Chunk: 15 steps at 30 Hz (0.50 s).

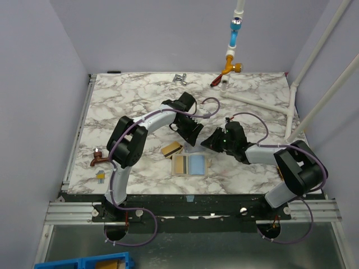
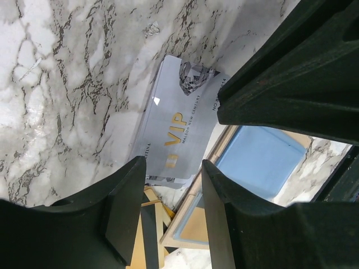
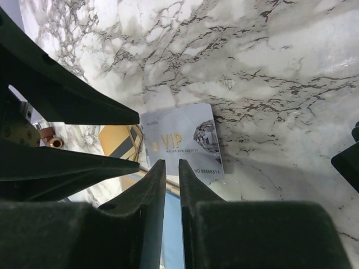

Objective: Put the credit cards into the card holder
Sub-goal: Pick up the credit card from the center of the board.

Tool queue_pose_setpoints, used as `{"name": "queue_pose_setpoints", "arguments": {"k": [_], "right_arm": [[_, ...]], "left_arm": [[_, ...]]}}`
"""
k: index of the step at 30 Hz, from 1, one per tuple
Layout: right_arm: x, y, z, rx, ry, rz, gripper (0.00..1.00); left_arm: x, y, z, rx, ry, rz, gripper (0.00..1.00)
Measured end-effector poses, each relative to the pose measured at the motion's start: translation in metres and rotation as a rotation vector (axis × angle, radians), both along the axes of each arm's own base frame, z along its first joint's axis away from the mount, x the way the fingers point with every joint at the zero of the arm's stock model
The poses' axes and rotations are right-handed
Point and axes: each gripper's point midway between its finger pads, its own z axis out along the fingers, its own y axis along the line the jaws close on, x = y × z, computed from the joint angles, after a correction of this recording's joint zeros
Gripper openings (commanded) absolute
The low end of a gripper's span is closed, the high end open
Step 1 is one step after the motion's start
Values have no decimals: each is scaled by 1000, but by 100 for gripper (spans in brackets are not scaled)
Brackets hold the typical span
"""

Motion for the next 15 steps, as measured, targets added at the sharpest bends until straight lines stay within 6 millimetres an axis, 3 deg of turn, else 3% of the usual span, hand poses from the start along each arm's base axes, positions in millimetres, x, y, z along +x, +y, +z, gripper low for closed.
{"name": "queue_pose_setpoints", "arguments": {"k": [15], "right_arm": [[5, -6, -20, -46, 23, -36, 11]], "left_arm": [[-3, 11, -4, 12, 24, 37, 46]]}}
